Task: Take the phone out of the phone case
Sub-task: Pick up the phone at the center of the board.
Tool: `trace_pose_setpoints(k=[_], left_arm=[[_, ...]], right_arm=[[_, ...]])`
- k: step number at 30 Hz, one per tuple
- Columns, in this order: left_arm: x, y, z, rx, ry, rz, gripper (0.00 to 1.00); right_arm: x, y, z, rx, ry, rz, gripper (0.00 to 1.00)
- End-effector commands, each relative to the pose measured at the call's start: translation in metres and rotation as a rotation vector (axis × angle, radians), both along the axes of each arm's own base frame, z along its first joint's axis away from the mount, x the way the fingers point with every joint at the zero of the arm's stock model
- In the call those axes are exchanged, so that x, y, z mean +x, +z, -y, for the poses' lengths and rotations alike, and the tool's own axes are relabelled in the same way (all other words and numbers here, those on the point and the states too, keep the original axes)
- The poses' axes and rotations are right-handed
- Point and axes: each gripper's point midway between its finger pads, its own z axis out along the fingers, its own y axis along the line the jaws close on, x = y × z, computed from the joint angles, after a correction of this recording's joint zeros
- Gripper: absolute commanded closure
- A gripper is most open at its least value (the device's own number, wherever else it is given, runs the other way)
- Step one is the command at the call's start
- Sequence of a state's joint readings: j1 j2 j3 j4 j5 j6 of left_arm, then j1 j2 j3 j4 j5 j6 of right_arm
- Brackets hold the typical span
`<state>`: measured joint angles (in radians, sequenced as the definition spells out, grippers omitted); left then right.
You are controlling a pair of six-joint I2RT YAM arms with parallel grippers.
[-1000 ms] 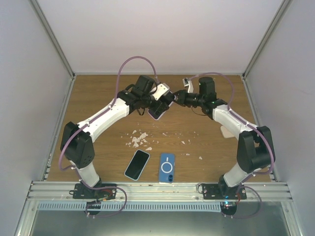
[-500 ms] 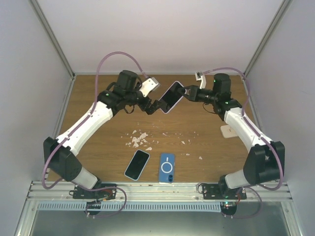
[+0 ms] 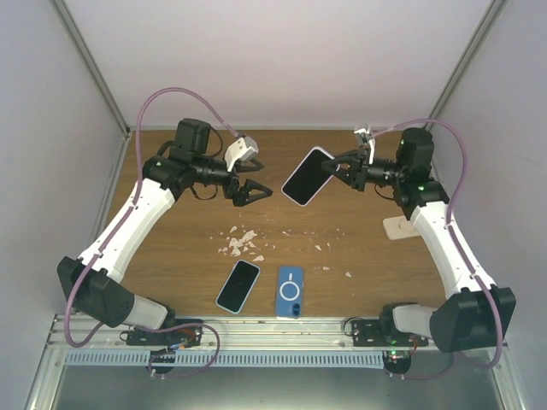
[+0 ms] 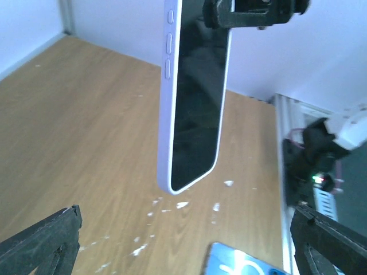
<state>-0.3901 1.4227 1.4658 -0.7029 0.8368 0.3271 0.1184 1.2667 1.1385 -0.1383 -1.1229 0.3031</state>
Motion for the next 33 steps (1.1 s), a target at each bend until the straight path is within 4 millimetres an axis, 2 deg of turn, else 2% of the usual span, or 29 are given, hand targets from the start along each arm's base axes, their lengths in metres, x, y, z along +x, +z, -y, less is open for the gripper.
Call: trace_pose_setpoints(k=[1, 8, 16, 21, 25, 30, 33], left_arm=[[-0.039, 0.02, 0.008, -0.114, -0.196, -0.036, 0.01], [-0.057, 0.001, 0.023, -0.105, -0.27, -0.119, 0.08], [-0.056, -0.012, 0.044, -0.092, -0.306, -0.161, 0.15], [-0.068, -0.022, 0.062, -0.078, -0.362, -0.189, 0.21], [-0.071, -0.023, 0.071, -0.089, -0.394, -0.205, 0.36], [-0.071, -0.022, 0.074, -0.117, -0.418, -0.238, 0.7], [-0.072, -0.019, 0.075, -0.131, -0.427, -0.246, 0.86]], right_arm=[[-0.046, 0.025, -0.005, 0.001, 0.19, 0.184, 0.99], [-0.057, 0.02, -0.006, 0.006, 0.244, 0.179, 1.0], [-0.076, 0.025, -0.011, 0.053, 0.357, 0.169, 1.0], [-0.079, 0.025, -0.013, 0.056, 0.372, 0.166, 1.0], [-0.079, 0.023, -0.014, 0.052, 0.369, 0.162, 1.0], [-0.075, 0.021, -0.014, 0.048, 0.361, 0.156, 0.99], [-0.069, 0.021, -0.014, 0.041, 0.344, 0.151, 1.0]])
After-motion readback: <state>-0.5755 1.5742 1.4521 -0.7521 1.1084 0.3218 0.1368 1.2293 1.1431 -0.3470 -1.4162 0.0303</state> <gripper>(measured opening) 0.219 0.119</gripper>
